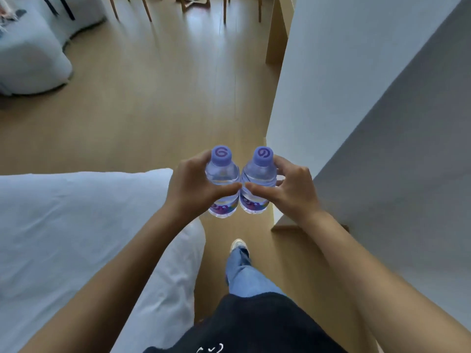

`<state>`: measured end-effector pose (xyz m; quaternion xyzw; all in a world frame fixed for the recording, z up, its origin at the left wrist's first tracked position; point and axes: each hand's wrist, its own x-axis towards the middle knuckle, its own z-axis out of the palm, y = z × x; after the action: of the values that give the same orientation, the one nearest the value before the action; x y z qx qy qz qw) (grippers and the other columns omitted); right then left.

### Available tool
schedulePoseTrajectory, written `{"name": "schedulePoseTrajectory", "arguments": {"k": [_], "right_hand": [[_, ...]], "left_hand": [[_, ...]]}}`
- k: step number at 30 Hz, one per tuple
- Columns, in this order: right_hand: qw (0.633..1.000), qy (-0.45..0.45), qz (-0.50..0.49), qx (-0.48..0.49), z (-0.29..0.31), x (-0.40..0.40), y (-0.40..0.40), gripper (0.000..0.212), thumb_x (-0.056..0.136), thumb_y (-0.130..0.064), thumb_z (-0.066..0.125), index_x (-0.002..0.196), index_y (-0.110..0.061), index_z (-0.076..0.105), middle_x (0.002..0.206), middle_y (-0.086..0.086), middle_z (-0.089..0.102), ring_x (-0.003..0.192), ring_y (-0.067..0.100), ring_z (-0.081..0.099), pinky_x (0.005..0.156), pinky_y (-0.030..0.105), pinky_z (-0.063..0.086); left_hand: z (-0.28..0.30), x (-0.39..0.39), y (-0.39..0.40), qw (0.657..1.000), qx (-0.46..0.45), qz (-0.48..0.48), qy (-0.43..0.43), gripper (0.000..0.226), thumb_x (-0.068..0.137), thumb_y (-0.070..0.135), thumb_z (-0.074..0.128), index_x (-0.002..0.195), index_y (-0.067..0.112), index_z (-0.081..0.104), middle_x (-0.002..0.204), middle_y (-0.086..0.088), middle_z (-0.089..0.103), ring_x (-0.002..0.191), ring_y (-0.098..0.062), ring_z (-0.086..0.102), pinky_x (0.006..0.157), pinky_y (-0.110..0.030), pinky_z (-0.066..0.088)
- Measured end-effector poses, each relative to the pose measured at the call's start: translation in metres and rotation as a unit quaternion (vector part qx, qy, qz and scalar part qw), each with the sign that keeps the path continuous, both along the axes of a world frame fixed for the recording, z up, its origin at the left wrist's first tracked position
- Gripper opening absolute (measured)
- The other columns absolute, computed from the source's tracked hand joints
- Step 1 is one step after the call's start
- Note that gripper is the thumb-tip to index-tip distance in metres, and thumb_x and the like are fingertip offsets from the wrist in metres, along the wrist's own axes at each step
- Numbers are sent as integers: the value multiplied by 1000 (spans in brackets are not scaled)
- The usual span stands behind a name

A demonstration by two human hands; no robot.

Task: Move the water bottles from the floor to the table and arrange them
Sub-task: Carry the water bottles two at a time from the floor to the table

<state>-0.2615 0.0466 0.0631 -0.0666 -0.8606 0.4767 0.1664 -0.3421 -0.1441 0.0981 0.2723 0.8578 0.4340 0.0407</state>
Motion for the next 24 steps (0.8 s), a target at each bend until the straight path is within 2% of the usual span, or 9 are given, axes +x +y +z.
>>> {"name": "schedulePoseTrajectory", "arguments": {"k": [3, 6, 13, 16, 19, 24], "right_hand": [[1000, 14, 3, -2, 8, -82, 35, 59, 71, -60, 72, 113, -19, 67, 97, -6, 74, 84, 15, 70, 71, 42, 59], [1000, 19, -2, 0, 17, -155, 64, 53, 73, -51, 76, 113, -19, 67, 98, -6, 74, 85, 14, 70, 72, 41, 60], [998, 5, -52, -47, 9, -322, 123, 40, 73, -35, 83, 108, -21, 69, 92, -11, 73, 83, 11, 69, 71, 41, 59], [997, 9, -65, -40, 5, -396, 145, 40, 73, -37, 83, 107, -20, 69, 91, -10, 73, 82, 11, 69, 69, 39, 59], [996, 1, -84, -32, 7, -468, 172, 42, 73, -41, 82, 108, -21, 69, 91, -9, 73, 83, 12, 68, 69, 39, 59], [993, -4, -116, -33, 21, -570, 215, 44, 74, -40, 81, 111, -19, 69, 93, -9, 72, 86, 11, 68, 73, 36, 59]], "left_hand": [[10, -81, 35, 1000, 6, 4, 2, 58, 57, 61, 71, 98, 21, 69, 84, 7, 72, 75, -16, 67, 70, -35, 55], [20, -153, 65, 1000, 2, 18, -1, 52, 56, 59, 72, 95, 24, 68, 81, 7, 71, 75, -17, 66, 71, -35, 54], [13, -323, 128, 999, 10, 35, -35, 41, 57, 43, 78, 91, 23, 67, 78, 7, 67, 73, -17, 62, 70, -37, 53], [4, -405, 157, 999, 1, 21, -36, 40, 55, 47, 76, 86, 25, 66, 73, 8, 64, 68, -15, 57, 67, -36, 51], [3, -486, 189, 999, -2, -9, -44, 45, 54, 53, 74, 86, 23, 65, 75, 6, 67, 73, -21, 62, 70, -39, 52], [12, -603, 239, 997, 9, -44, -57, 32, 57, 42, 78, 82, 26, 64, 73, 8, 66, 70, -15, 62, 69, -37, 53]]}}
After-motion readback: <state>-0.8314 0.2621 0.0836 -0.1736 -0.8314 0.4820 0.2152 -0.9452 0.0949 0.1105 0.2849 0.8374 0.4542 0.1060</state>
